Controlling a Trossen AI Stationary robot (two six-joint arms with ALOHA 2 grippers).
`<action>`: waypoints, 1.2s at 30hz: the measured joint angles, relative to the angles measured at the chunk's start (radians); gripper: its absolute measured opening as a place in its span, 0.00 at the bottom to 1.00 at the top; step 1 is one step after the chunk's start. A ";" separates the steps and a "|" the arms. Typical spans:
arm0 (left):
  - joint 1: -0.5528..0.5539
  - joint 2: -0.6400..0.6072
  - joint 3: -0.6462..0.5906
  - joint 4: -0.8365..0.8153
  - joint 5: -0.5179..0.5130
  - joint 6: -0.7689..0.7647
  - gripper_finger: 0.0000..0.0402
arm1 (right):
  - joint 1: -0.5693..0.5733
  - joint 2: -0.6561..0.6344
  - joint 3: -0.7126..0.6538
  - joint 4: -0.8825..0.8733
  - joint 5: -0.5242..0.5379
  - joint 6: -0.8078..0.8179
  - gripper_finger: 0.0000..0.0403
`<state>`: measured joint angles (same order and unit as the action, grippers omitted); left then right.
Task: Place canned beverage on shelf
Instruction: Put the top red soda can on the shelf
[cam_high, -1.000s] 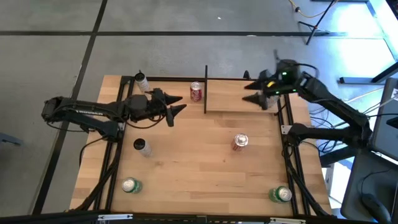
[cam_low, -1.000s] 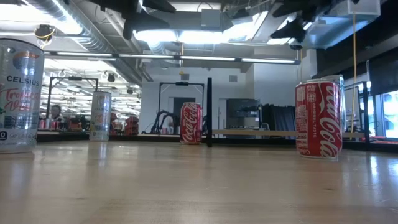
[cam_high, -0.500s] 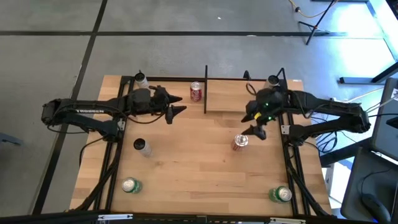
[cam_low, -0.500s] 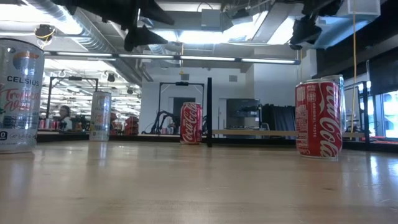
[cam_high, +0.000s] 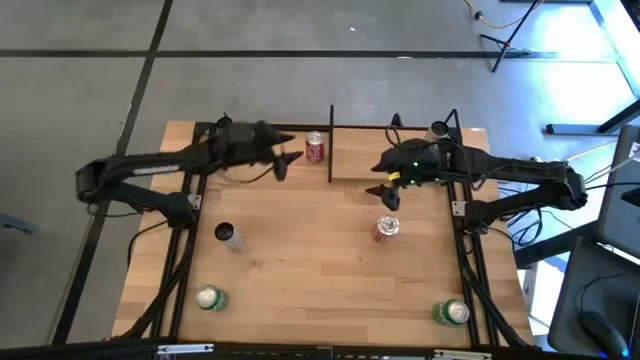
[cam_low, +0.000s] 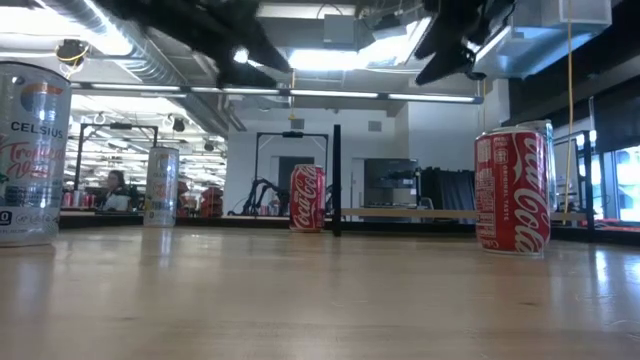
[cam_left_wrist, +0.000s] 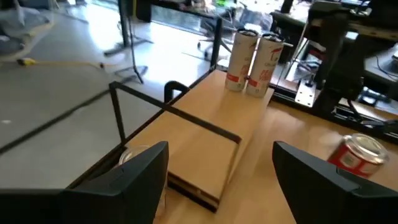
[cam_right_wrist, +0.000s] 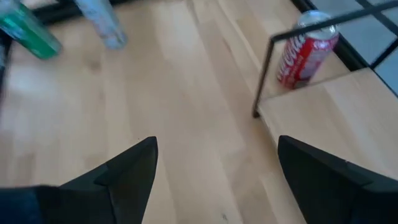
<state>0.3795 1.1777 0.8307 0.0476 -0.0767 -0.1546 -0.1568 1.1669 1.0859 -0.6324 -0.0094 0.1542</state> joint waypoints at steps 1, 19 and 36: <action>0.025 0.043 0.026 -0.002 0.048 0.001 0.70 | -0.012 0.008 0.000 -0.003 -0.001 -0.008 0.79; 0.311 0.547 0.339 -0.083 0.409 0.316 0.70 | -0.075 0.035 0.000 -0.125 0.028 -0.082 0.79; 0.310 0.604 0.337 -0.129 0.404 0.365 0.70 | -0.074 0.035 0.000 -0.147 0.008 -0.080 0.79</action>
<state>0.6891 1.7815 1.1679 -0.0815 0.3278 0.2105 -0.2310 1.2018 1.0856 -0.7797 -0.0015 0.0742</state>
